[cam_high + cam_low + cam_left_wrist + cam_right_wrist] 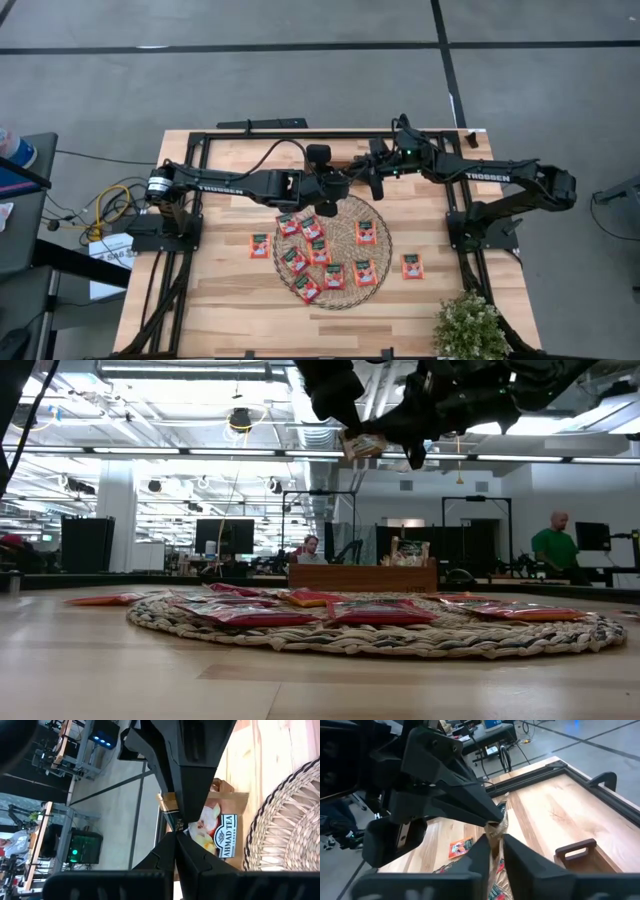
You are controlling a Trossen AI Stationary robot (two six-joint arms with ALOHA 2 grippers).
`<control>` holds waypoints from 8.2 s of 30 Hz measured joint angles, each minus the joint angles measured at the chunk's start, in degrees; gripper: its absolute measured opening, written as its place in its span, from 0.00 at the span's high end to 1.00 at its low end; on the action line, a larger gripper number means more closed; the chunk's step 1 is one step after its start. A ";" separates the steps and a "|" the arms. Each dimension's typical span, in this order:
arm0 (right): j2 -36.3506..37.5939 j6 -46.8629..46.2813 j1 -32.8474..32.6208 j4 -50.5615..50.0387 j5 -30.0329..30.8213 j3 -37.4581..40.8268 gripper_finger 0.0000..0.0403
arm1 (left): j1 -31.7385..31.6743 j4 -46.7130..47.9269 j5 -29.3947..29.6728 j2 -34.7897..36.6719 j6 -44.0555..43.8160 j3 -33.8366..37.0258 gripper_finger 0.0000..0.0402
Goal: Pick & Place Tea
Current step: Put the brown tea bag into the right slot of the wooden organizer
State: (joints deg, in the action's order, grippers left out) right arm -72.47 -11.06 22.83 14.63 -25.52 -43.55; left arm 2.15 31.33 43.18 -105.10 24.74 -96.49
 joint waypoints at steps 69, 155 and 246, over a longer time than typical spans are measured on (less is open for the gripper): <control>6.02 -5.45 7.93 12.47 22.09 22.95 1.00 | 6.01 12.69 -10.95 24.42 -59.62 36.71 0.71; -11.85 6.66 8.70 18.51 25.51 17.90 1.00 | 6.12 -1.96 -19.43 39.89 -62.94 48.65 0.71; -14.16 9.65 2.60 -20.15 27.17 0.44 0.97 | 6.12 -1.92 -23.08 39.87 -58.92 48.63 0.71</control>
State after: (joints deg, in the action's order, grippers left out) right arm -86.63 -1.41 25.43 -5.52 1.65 -43.11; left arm 8.27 29.41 20.10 -65.23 -34.18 -47.86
